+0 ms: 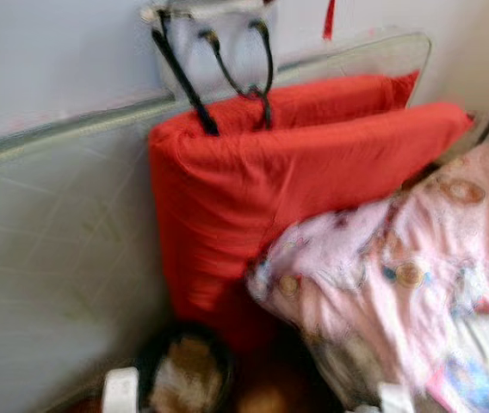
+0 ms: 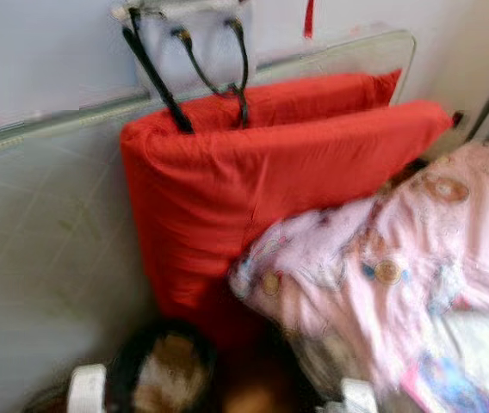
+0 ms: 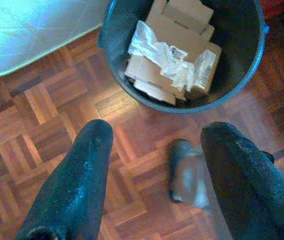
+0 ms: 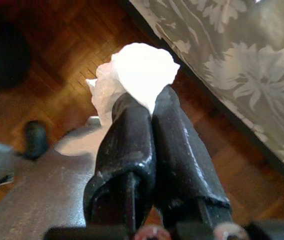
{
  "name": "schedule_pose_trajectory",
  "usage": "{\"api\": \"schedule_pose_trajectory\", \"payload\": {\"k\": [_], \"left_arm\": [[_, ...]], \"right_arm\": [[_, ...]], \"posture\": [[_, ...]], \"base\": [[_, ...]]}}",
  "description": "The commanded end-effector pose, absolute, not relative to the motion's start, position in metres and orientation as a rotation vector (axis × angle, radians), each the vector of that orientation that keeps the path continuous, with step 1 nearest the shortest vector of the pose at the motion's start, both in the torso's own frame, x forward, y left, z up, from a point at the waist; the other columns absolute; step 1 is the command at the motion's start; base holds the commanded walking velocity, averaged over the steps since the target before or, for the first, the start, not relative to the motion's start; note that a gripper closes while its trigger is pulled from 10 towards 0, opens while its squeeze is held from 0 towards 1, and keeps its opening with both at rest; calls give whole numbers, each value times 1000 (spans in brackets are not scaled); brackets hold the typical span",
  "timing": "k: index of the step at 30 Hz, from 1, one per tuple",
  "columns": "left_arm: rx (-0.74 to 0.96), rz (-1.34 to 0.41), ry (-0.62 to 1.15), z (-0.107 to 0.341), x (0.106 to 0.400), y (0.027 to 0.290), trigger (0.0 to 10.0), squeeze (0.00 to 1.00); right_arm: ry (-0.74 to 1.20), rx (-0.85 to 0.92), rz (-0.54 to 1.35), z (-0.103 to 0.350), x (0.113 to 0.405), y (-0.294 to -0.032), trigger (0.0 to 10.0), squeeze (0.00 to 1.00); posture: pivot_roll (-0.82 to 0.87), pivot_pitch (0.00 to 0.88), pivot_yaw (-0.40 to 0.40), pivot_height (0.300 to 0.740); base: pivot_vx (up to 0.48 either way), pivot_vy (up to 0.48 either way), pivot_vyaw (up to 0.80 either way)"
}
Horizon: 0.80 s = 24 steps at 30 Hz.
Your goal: Clean up the room
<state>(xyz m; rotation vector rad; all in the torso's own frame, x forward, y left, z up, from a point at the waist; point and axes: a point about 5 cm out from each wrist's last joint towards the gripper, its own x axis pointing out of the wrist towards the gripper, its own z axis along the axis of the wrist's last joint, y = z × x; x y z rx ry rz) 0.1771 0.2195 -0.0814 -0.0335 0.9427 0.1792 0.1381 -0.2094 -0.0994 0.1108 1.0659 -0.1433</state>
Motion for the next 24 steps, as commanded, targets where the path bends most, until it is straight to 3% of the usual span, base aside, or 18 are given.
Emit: {"api": "schedule_pose_trajectory", "payload": {"k": [1, 24], "left_arm": [[-20, 199, 944, -80, 176, 229, 10000, 0], [-26, 200, 942, -80, 177, 227, 10000, 0]], "right_arm": [[1044, 116, -125, -97, 147, -203, 10000, 0], [1043, 102, -127, -97, 148, -204, 10000, 0]], "posture": [[36, 0, -10, 740], [30, 0, -16, 740]], "base": [[0, 480, 0], [0, 461, 0]]}}
